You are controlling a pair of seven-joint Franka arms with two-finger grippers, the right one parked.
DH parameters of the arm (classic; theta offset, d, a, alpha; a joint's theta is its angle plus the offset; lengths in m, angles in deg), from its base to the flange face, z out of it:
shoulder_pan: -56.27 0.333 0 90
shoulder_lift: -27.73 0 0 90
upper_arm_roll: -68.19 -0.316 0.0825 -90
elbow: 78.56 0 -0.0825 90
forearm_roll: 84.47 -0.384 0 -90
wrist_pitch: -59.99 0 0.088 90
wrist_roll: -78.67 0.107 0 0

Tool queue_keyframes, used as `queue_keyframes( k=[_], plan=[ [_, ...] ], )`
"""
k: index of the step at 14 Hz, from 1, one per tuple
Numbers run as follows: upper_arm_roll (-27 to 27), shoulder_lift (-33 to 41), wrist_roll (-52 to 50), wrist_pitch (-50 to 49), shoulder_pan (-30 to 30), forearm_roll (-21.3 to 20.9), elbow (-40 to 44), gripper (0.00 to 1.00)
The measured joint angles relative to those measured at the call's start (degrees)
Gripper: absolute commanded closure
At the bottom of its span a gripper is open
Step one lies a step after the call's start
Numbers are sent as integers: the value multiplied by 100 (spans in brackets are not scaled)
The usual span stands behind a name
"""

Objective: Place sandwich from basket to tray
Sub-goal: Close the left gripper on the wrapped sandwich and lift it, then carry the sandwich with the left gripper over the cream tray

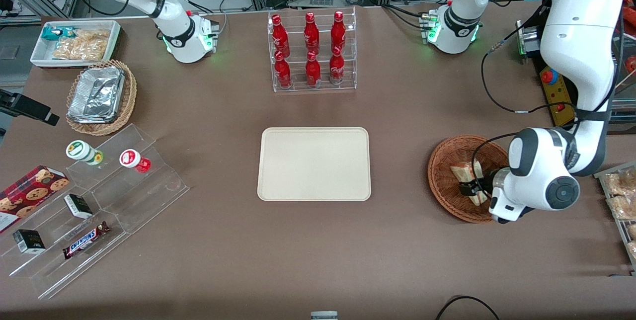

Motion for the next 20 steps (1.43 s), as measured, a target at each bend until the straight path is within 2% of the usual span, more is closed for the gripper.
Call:
queue_keyframes(
  k=[1,2,4,5,10,12,14,16,20],
  plan=[
    [1,0,0,11,0,0,-37,30],
    [5,-2,0,12,-1,-1,-60,52],
    [21,-6,0,13,-5,-2,-122,78],
    [21,-6,0,14,-4,-3,-126,84],
    [67,67,6,39,-10,-5,-17,88],
    [177,184,42,-231,-162,-5,367,88],
    [234,271,44,-828,-677,-10,1037,88],
    [240,262,20,-1041,-1444,-39,1493,87],
    [246,-199,-192,-576,-2951,-35,1712,87]
  ],
)
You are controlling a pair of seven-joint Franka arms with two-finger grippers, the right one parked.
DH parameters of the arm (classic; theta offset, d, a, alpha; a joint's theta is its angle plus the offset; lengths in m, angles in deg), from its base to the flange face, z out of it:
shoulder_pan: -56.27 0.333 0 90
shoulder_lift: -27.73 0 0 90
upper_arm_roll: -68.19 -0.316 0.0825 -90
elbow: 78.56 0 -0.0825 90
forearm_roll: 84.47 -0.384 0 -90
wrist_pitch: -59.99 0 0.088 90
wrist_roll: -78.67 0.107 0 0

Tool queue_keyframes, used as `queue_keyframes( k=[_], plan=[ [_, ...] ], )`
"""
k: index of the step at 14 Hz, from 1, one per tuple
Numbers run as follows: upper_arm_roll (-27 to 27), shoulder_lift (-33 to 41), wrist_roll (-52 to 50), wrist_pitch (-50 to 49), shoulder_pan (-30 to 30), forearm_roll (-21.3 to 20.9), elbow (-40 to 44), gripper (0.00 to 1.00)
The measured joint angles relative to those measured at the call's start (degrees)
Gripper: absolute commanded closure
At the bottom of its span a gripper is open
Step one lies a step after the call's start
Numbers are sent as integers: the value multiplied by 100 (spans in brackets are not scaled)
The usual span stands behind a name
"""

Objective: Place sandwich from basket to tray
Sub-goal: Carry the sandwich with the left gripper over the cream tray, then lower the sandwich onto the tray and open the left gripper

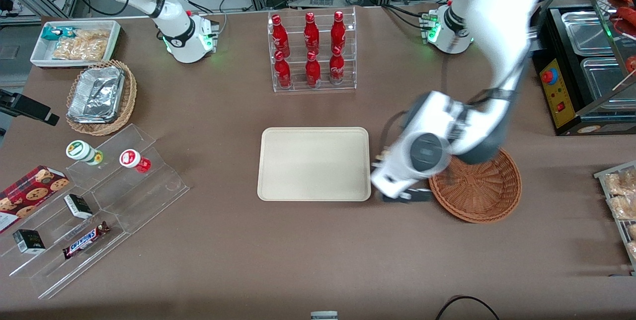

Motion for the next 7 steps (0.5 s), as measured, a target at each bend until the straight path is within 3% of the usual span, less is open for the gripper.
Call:
queue_keyframes(
  k=[3,5,6,7],
  plan=[
    [-36,-859,-577,382,-884,-7,584,85],
    [-65,-1325,-637,509,-1163,-13,909,83],
    [-76,-1468,-637,571,-1227,-15,997,72],
    [-80,-1554,-637,631,-1257,-17,1056,10]
  ],
)
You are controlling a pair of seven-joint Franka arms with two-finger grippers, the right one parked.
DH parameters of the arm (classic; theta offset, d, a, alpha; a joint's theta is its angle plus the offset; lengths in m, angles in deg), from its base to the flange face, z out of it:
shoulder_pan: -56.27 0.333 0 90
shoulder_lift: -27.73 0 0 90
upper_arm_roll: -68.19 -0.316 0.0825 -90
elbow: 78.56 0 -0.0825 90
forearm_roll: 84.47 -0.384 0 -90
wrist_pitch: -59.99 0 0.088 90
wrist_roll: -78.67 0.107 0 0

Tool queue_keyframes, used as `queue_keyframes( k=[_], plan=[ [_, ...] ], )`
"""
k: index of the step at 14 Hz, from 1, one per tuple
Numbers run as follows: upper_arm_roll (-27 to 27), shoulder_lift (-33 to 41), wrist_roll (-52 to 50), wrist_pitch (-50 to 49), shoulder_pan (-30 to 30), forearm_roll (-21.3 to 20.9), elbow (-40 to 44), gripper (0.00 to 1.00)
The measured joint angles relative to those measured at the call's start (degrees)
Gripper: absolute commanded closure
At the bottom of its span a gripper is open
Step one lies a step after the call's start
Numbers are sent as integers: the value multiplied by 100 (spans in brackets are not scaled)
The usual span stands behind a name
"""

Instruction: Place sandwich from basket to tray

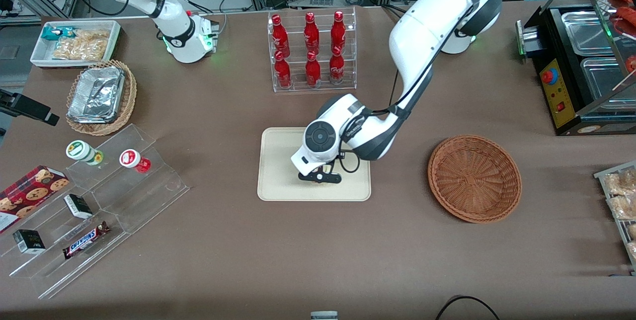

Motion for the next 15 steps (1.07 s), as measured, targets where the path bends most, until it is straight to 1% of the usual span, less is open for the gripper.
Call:
queue_keyframes(
  k=[1,5,8,10,12,13,15],
  plan=[
    [-14,-37,0,48,-3,-4,44,0],
    [-214,10,-275,263,1,-108,288,0],
    [-438,476,-342,169,17,-162,505,0],
    [-552,1061,-361,-407,149,-171,568,0],
    [-592,1771,-308,-1232,504,-203,573,0],
    [-595,2105,-37,-1650,728,-205,554,0],
    [-610,2708,955,-2645,1196,-207,485,0]
  ],
)
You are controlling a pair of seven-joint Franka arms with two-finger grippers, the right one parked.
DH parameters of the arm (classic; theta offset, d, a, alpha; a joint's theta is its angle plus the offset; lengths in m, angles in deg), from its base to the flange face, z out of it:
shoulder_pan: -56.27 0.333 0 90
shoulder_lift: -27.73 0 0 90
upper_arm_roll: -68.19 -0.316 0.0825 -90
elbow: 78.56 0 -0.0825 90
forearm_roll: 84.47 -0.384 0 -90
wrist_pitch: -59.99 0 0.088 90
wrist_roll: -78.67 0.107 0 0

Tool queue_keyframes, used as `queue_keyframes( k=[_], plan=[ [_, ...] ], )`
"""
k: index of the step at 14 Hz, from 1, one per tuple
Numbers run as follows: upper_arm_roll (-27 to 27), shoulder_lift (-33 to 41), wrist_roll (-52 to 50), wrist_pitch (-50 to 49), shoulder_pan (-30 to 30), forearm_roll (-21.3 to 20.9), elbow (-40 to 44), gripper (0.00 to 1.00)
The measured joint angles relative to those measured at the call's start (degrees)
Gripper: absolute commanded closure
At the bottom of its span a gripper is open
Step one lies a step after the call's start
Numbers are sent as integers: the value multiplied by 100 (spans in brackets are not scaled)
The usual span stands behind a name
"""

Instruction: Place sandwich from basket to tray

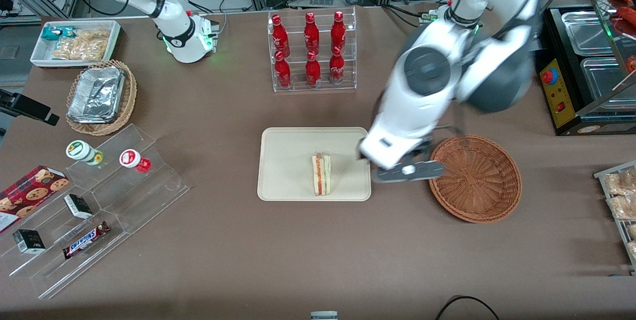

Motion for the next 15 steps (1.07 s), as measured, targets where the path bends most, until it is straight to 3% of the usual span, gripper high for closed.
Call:
queue_keyframes(
  k=[4,9,13,15],
  plan=[
    [-14,953,1667,-1394,1126,263,-256,0],
    [27,2044,1890,-1449,1533,292,-1416,0],
    [1216,2525,1870,-1375,2716,285,-1938,0],
    [1433,2573,1864,-1362,2915,285,-2034,0]
  ],
)
